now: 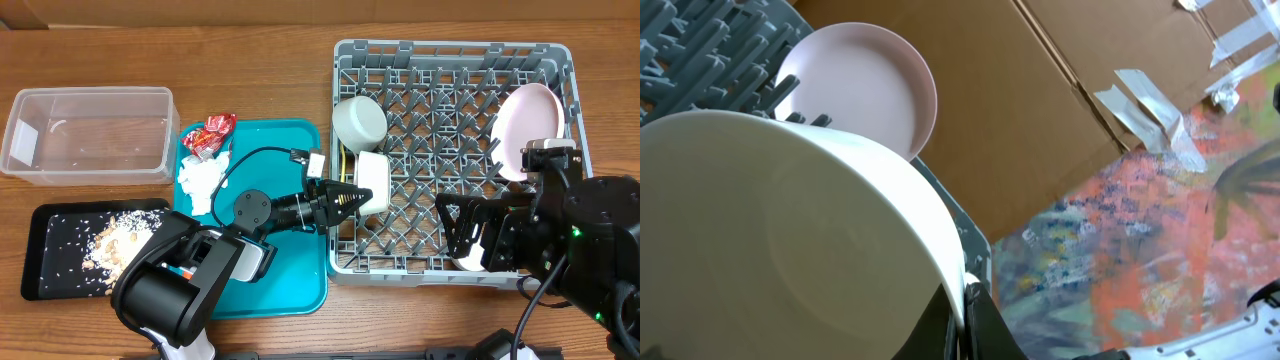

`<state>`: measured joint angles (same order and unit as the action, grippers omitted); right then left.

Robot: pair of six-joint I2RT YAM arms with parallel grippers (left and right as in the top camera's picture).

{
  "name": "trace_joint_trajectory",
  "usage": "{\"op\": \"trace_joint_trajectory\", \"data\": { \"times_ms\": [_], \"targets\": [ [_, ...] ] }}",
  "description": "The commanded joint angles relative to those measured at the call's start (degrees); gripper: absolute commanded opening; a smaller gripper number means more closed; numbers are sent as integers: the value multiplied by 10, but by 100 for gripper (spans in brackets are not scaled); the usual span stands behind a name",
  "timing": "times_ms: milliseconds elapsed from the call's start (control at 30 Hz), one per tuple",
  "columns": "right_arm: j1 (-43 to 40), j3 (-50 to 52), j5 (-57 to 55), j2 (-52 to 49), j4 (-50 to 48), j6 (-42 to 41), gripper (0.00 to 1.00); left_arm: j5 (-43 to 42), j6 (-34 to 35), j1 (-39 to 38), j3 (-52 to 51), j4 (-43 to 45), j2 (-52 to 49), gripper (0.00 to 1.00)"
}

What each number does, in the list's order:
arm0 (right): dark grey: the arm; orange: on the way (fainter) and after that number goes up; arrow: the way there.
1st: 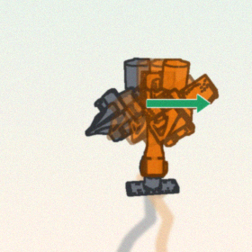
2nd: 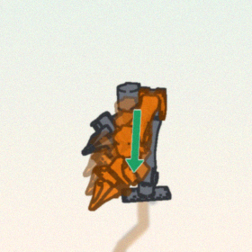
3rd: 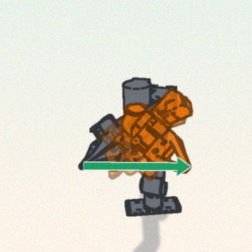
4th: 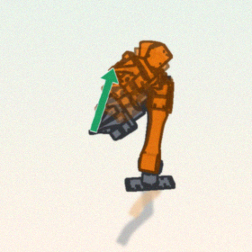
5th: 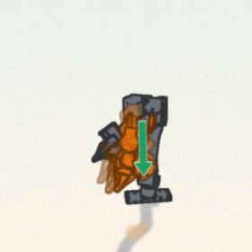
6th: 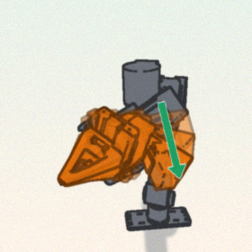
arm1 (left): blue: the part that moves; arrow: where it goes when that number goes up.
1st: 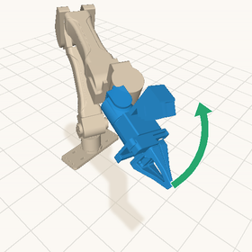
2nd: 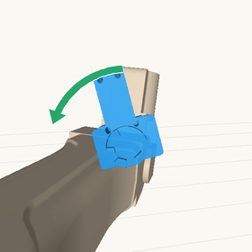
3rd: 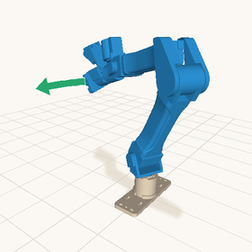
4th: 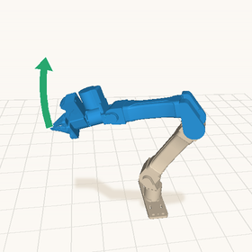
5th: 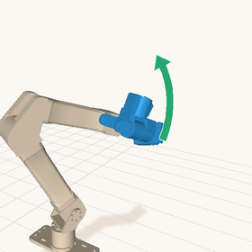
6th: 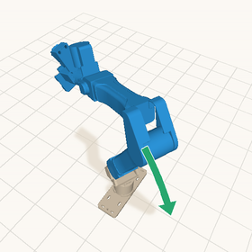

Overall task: Sort waste into correct bins and load items into the dishwasher rack
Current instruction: 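Lower the bowl into the rack's front left area with the left gripper, then open the left gripper and withdraw it from the bowl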

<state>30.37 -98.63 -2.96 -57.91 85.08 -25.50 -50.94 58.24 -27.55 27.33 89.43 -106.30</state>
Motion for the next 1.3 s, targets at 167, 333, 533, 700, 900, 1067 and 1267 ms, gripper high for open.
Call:
{"op": "trace_joint_trajectory", "data": {
  "times_ms": [167,333,533,700,900,1067,1267],
  "targets": [
    [-2,-8,1,3,-3,-3,100,39,20,5,3,14,-8,9],
    [-2,-8,1,3,-3,-3,100,26,20,7,3,10,-8,22],
    [-2,-8,1,3,-3,-3,100,-9,20,28,3,-25,-8,26],
    [-2,-8,1,3,-3,-3,100,-22,20,54,3,-41,-8,28],
    [-2,-8,1,3,-3,-3,100,-40,18,91,3,-76,-7,26],
    [-2,-8,1,3,-3,-3,100,-49,2,138,3,-126,-7,27],
    [-2,-8,1,3,-3,-3,100,-83,3,181,3,-130,-1,39]
  ]
}}
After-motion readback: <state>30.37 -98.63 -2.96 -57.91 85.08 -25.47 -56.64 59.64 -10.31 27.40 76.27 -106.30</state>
